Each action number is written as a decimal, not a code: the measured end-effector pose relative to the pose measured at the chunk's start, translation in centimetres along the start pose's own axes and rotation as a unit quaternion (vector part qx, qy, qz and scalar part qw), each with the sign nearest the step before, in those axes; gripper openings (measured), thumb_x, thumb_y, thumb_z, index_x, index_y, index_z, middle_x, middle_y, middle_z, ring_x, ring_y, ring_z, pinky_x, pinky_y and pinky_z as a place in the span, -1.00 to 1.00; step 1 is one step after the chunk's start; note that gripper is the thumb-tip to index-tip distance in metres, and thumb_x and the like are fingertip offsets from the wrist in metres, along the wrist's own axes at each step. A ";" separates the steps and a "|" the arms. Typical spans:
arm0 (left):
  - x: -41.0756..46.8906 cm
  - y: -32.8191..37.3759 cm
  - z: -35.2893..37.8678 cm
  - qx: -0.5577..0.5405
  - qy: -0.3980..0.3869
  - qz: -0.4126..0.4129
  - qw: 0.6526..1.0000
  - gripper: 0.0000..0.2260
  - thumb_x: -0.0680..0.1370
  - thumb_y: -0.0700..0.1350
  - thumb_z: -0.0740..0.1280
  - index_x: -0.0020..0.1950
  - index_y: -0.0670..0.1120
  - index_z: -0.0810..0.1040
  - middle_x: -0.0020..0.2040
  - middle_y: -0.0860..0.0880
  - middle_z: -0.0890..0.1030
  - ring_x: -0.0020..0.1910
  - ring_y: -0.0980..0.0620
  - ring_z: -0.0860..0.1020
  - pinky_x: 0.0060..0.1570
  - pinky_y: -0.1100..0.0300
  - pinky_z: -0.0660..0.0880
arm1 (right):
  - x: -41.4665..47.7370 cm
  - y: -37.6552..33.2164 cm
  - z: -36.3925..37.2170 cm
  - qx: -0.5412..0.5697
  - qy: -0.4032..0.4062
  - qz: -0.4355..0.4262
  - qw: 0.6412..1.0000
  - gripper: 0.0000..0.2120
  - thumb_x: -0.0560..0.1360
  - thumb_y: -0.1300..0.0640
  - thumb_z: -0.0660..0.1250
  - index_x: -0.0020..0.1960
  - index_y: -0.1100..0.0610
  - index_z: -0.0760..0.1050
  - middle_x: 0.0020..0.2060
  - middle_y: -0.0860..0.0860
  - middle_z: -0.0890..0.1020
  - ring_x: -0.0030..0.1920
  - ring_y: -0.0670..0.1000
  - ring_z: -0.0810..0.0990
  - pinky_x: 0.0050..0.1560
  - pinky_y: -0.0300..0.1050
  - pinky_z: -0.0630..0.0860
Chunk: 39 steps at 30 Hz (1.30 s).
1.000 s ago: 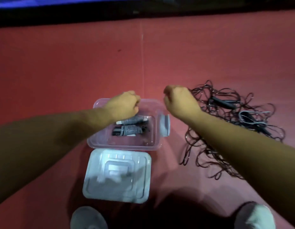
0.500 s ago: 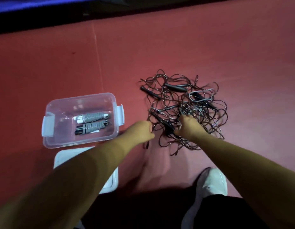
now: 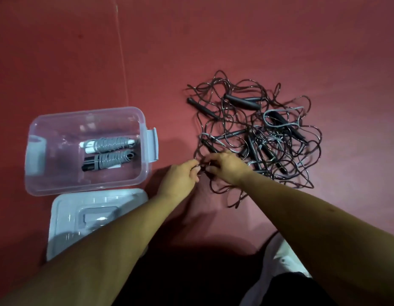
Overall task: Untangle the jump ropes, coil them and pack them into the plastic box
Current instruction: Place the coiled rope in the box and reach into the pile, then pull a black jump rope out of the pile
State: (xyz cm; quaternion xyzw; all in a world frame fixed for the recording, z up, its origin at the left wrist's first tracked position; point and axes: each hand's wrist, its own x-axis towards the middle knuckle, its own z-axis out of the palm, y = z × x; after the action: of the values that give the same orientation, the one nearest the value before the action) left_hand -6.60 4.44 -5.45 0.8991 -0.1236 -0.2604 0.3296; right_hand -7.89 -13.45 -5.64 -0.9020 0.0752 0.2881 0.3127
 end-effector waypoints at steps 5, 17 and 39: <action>0.0 7.2 -7.4 -0.089 0.058 0.045 0.993 -0.86 0.60 -0.15 0.27 -0.02 -0.03 0.63 -0.43 0.06 0.62 -0.31 0.09 0.67 -0.12 0.16 0.54 | -2.2 -2.8 -6.0 0.084 0.029 -0.019 0.996 -0.67 0.53 0.08 0.41 -0.35 0.12 0.42 -0.44 -0.03 0.41 -0.39 -0.03 0.38 -0.28 -0.17 0.33; -10.4 21.1 -25.9 -0.048 0.186 0.203 0.960 -0.89 0.49 0.01 0.48 -0.16 -0.01 0.67 -0.26 0.06 0.66 -0.25 0.18 0.54 -0.19 0.23 0.42 | -19.9 -14.2 -22.1 0.234 0.192 -0.120 0.946 -0.78 0.55 0.13 0.39 -0.12 0.30 0.60 -0.35 0.13 0.57 -0.33 0.05 0.52 -0.20 -0.07 0.52; -29.6 38.6 -35.9 -0.304 0.148 0.288 0.896 -0.93 0.65 -0.16 0.26 0.06 -0.15 0.43 -0.31 -0.11 0.63 -0.30 -0.11 0.68 -0.28 0.09 0.63 | -41.4 -21.8 -31.0 0.158 0.194 -0.203 0.947 -0.68 0.45 0.03 0.50 0.18 0.04 0.61 -0.04 0.14 0.70 -0.13 -0.04 0.63 -0.06 -0.05 0.53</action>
State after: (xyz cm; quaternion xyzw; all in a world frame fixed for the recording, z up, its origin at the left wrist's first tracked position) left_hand -13.44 6.05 54.58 0.7080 -0.2420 -0.0426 0.6621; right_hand -20.39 -16.82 48.99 -0.8757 -0.0061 0.0221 0.4823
